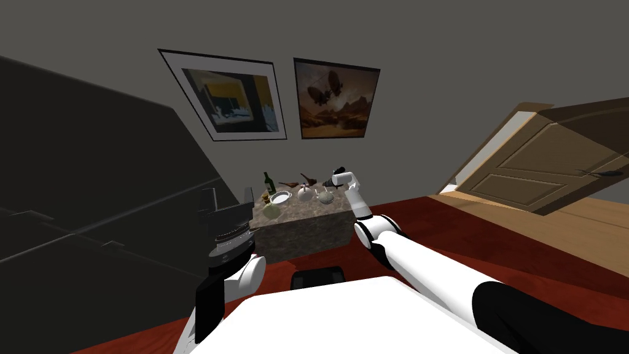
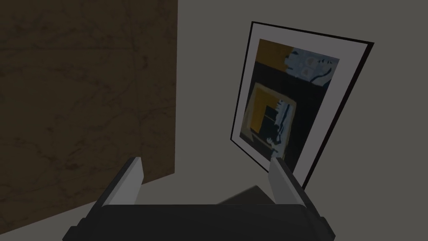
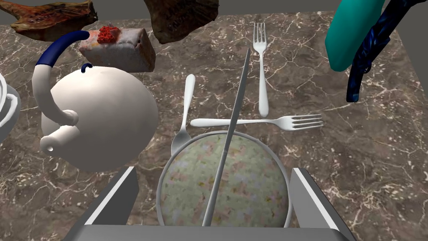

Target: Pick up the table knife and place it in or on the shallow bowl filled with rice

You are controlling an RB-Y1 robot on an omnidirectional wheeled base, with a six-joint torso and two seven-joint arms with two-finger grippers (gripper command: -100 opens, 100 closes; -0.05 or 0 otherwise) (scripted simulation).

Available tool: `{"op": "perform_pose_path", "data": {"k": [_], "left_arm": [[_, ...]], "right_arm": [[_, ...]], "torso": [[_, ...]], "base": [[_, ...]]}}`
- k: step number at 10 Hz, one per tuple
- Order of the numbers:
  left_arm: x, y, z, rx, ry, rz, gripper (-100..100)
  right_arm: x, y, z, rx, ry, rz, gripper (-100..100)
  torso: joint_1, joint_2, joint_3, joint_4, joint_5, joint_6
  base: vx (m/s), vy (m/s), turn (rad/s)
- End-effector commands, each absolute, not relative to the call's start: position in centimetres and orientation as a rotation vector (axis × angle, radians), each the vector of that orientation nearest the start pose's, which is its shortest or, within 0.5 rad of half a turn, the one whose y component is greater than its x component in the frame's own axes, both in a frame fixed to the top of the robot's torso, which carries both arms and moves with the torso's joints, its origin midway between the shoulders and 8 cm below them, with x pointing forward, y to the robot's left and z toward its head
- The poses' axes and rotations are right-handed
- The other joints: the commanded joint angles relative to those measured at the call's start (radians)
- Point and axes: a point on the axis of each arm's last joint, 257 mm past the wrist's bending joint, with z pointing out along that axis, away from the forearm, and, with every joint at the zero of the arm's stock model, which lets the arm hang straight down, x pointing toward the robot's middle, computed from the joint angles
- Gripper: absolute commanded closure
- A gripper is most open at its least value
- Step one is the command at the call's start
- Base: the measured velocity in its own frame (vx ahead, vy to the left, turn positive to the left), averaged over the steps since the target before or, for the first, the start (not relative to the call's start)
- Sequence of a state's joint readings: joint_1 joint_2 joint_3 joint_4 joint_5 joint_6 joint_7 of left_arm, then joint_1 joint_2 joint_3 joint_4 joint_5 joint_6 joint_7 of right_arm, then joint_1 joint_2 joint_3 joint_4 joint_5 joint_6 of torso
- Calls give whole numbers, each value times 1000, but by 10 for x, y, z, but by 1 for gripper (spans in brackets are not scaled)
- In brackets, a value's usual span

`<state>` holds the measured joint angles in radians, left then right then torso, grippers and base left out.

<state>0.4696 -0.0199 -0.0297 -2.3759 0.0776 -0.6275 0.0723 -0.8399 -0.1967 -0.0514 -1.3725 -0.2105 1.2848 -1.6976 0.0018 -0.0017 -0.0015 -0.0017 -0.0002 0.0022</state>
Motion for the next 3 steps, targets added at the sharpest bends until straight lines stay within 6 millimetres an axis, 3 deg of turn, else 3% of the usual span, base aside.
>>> {"op": "perform_pose_path", "data": {"k": [1, 3], "left_arm": [[297, 273, 95, -537, 352, -1506, 0], [297, 273, 95, -537, 352, -1506, 0]], "right_arm": [[645, -159, -126, -2740, -125, -1293, 0], [645, -159, -126, -2740, -125, -1293, 0]], "torso": [[0, 0, 0, 0, 0, 0], [0, 0, 0, 0, 0, 0]], "base": [[0, 0, 0], [0, 0, 0]]}}
